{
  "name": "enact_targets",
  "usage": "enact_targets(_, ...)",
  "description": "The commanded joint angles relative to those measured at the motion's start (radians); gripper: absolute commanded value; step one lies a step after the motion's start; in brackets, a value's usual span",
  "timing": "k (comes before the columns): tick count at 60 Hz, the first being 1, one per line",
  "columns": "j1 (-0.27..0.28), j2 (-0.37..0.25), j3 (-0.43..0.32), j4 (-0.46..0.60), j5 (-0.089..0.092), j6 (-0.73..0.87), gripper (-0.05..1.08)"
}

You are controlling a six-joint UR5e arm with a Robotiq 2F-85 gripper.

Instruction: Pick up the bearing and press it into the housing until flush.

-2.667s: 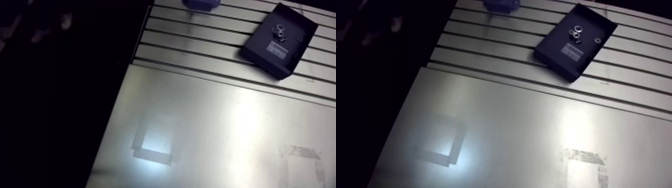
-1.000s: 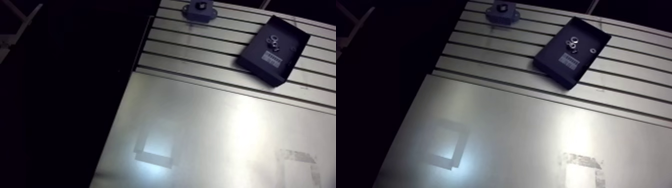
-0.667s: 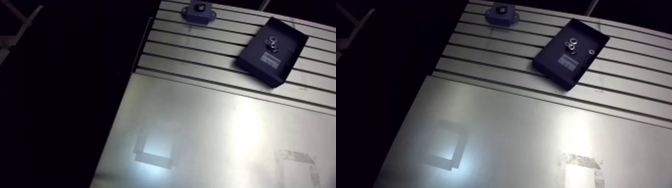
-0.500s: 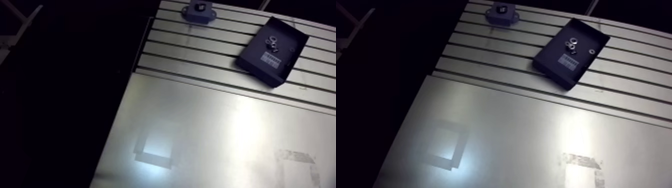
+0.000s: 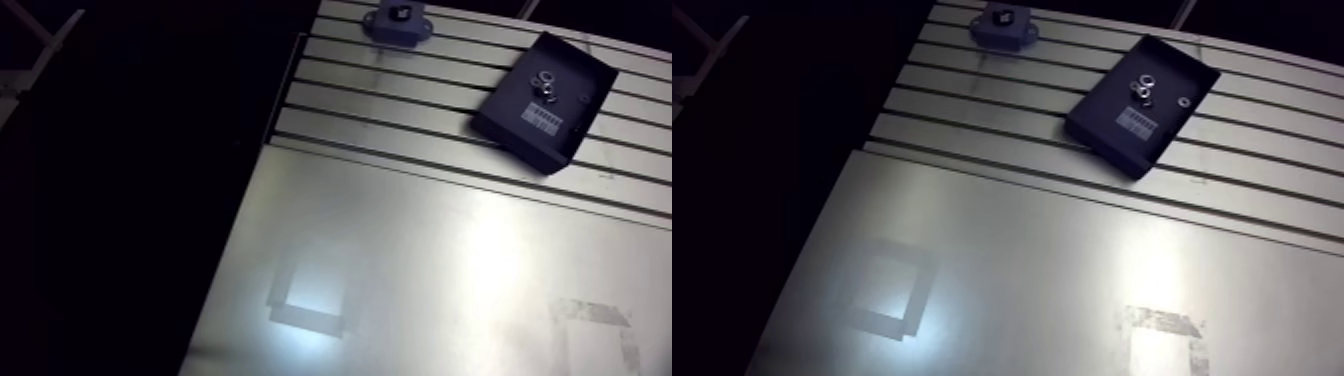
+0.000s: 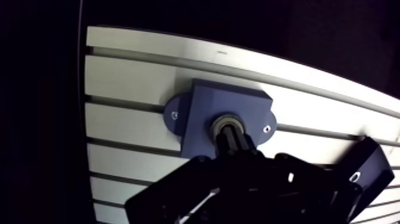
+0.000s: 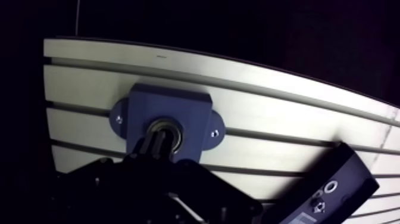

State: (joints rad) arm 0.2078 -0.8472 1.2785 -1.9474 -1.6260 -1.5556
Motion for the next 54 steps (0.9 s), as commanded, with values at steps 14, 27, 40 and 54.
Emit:
enact_targets(14,-0.002,-0.002,0.026,-0.023,-0.004,-0.002,1.07)
enact_targets(27,-0.002,0.003,0.025,-0.028,-0.004,-0.004,1.07)
enact_targets(40,-0.004,0.008,0.025,-0.028,-0.001,-0.010,1.07)
enact_targets(54,-0.004,0.009,0.023,-0.026,-0.001,-0.011,1.07)
